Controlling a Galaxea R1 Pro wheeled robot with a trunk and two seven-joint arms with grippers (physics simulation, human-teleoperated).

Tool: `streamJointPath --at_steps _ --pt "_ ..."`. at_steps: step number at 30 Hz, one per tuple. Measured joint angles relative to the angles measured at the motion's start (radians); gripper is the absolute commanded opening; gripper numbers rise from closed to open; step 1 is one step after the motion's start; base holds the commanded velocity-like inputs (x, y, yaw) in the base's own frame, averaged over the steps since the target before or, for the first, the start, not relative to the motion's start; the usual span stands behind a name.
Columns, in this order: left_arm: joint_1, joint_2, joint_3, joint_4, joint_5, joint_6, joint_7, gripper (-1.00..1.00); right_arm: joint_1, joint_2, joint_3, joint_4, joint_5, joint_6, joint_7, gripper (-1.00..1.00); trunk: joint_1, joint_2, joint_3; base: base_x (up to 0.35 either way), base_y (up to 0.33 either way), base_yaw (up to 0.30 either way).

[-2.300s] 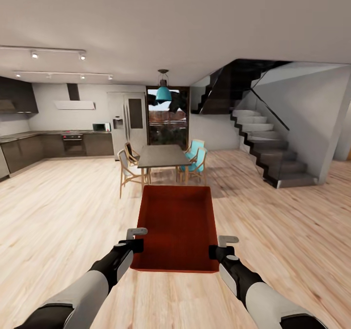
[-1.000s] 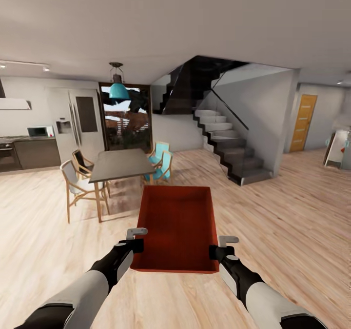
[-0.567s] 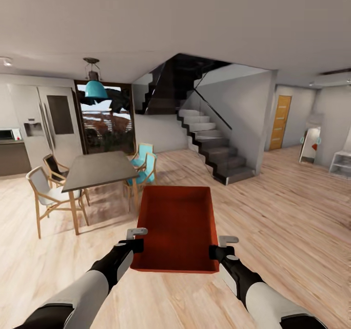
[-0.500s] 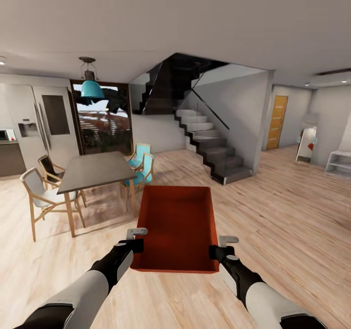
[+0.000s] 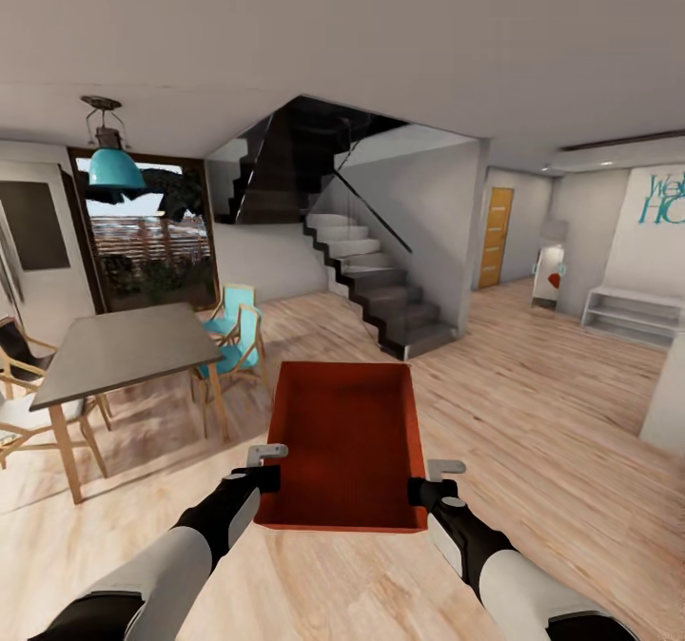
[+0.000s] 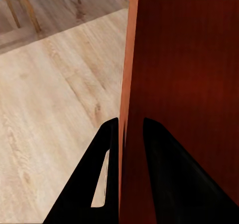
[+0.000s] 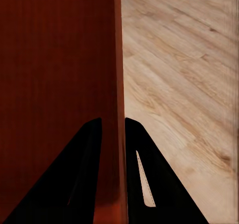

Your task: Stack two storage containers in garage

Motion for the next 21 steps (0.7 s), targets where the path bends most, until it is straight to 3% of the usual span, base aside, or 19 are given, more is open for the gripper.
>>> streamJointPath --at_steps 21 --pt "0.000 0.000 0.000 -0.002 -0.001 0.002 0.000 -1.00 0.000 0.000 -0.001 0.000 0.000 0.000 -0.001 -1.00 0.000 0.000 0.000 0.322 0.000 -0.244"
